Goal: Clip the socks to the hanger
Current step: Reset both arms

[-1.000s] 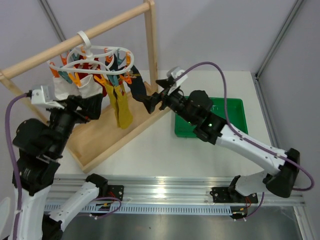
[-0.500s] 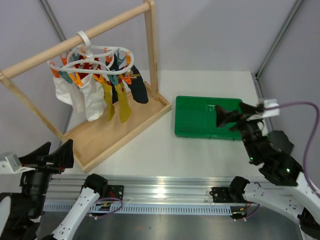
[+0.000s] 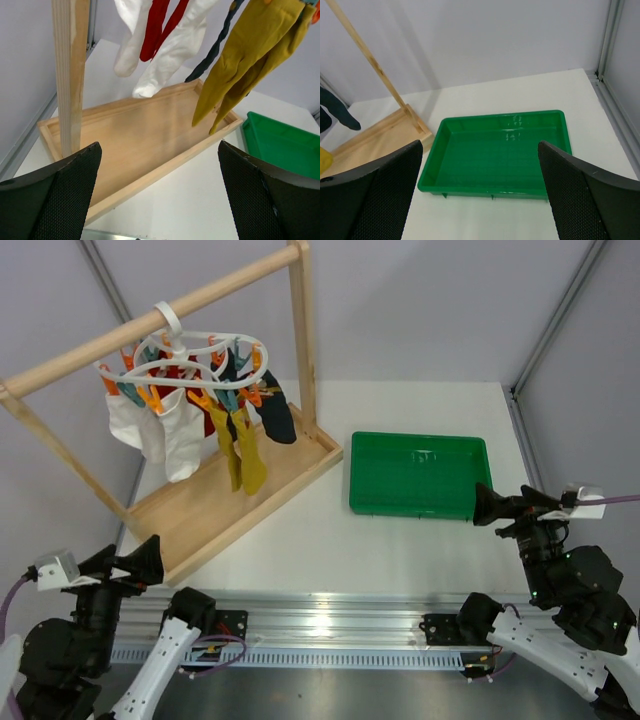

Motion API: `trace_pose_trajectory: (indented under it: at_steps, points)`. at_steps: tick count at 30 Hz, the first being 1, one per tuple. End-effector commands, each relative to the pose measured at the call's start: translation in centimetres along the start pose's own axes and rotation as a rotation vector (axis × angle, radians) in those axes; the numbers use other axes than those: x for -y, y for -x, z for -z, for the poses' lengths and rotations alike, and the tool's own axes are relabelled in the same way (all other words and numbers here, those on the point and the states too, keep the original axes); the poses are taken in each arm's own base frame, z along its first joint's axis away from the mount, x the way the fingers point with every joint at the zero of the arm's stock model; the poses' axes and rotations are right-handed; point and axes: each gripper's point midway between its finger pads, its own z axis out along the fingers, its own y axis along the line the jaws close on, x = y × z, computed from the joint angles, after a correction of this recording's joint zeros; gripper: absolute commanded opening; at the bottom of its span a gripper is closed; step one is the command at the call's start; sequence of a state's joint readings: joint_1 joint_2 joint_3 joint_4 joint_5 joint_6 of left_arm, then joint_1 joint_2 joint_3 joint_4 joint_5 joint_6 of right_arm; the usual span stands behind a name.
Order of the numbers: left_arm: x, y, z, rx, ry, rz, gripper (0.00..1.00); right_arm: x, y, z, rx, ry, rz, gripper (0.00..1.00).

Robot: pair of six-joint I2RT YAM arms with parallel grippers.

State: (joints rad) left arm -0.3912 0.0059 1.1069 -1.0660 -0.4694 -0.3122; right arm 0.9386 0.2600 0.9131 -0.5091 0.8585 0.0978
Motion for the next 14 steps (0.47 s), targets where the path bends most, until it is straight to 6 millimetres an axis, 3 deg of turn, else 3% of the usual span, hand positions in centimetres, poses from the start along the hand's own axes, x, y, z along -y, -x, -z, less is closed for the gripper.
trace_pose_trajectory:
  at_steps: [1,14]
  points:
    - [-0.8,-0.2,0.6,0.052,0.004,0.024,0.99,0.5,-1.0,0.0,-0.022,-0.027,0.004,1.00]
    - [-1.0,-1.0,-0.2,0.070,0.022,0.039,0.99,-1.6,-1.9,-1.5,-0.057,-0.003,0.066,1.00]
